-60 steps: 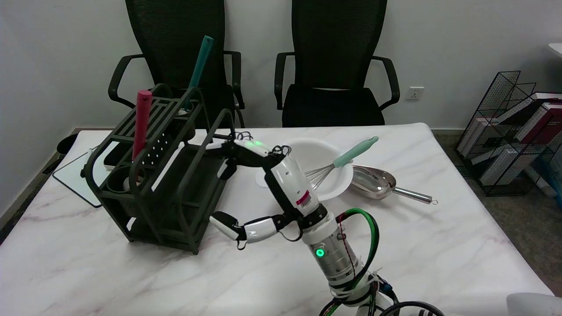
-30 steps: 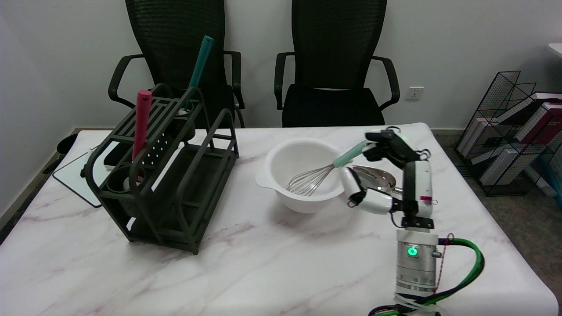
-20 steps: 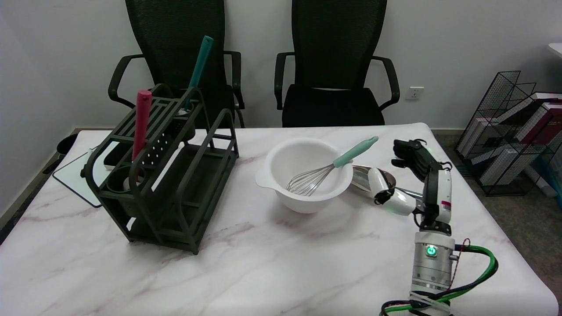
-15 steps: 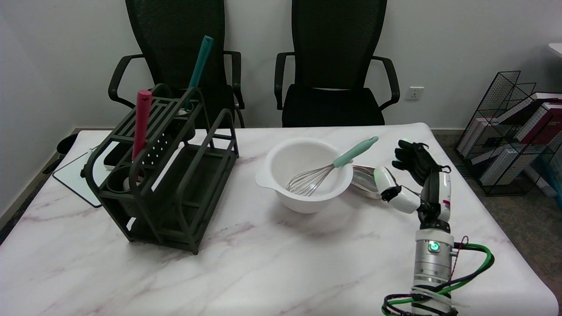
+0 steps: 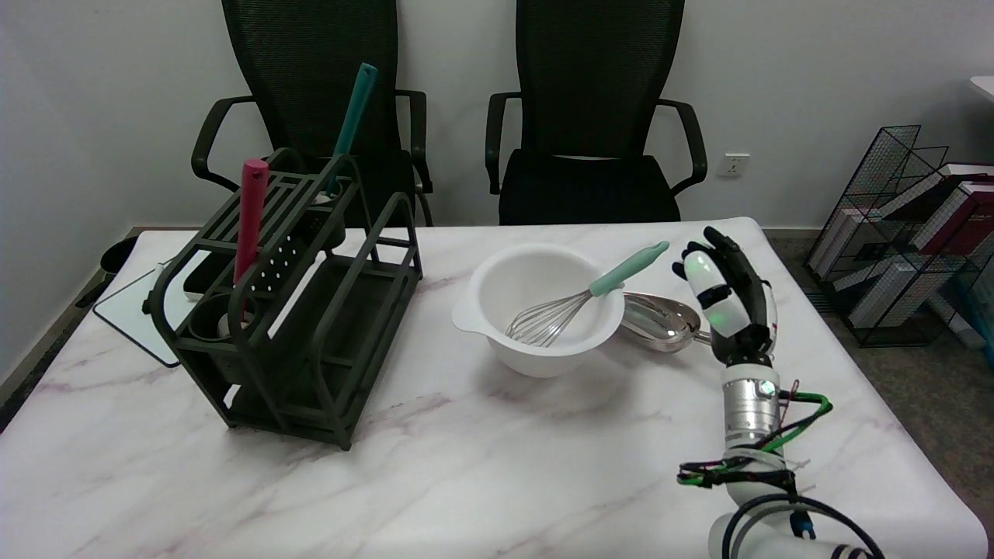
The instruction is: Pick up the whisk.
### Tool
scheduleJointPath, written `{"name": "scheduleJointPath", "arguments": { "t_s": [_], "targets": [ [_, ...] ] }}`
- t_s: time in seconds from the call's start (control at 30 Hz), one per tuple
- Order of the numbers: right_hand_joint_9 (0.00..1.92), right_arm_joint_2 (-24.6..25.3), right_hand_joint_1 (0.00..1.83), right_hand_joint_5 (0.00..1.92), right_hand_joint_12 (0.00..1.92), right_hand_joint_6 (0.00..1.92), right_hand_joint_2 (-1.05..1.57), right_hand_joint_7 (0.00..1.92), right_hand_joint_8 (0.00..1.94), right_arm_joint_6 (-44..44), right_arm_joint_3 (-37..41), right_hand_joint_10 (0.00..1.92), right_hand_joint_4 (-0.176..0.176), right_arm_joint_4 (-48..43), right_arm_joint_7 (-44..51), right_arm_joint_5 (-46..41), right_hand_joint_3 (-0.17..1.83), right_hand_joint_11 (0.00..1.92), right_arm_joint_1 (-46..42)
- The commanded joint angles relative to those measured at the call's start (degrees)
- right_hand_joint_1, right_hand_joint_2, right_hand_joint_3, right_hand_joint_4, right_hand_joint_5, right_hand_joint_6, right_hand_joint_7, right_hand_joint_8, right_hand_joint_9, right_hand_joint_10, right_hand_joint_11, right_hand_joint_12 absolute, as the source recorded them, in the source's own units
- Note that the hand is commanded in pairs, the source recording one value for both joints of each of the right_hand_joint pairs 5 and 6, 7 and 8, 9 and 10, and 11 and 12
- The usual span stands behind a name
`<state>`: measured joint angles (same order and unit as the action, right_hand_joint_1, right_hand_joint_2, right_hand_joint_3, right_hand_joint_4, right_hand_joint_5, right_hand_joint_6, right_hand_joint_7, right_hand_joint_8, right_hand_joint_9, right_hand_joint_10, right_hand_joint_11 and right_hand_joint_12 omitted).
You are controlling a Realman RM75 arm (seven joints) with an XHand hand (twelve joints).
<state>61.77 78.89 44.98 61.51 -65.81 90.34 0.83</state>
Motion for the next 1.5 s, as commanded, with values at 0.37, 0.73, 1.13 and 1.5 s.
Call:
{"name": "scheduleJointPath", "arguments": {
  "t_s": [0.37,0.73,1.13,1.5],
  "targets": [
    [0.52,-2.7,0.82,0.35,0.47,0.35,0.38,0.59,0.59,-12.0,1.1,0.52,0.000,-14.4,-30.0,-4.3,0.83,0.47,8.3],
    [0.47,-2.3,0.80,0.26,0.45,0.26,0.46,0.55,0.55,-20.4,-2.0,0.47,0.000,-8.5,-33.9,-3.7,0.72,0.45,9.6],
    [0.33,-2.7,0.78,0.19,0.36,0.19,0.58,0.42,0.42,-26.0,-1.3,0.33,0.000,-2.0,-33.9,-3.6,0.65,0.36,12.2],
    [0.23,-3.0,0.78,0.16,0.18,0.16,0.64,0.33,0.33,-30.6,-0.1,0.23,0.000,-2.0,-34.5,-4.1,0.68,0.18,11.7]
  ]
}}
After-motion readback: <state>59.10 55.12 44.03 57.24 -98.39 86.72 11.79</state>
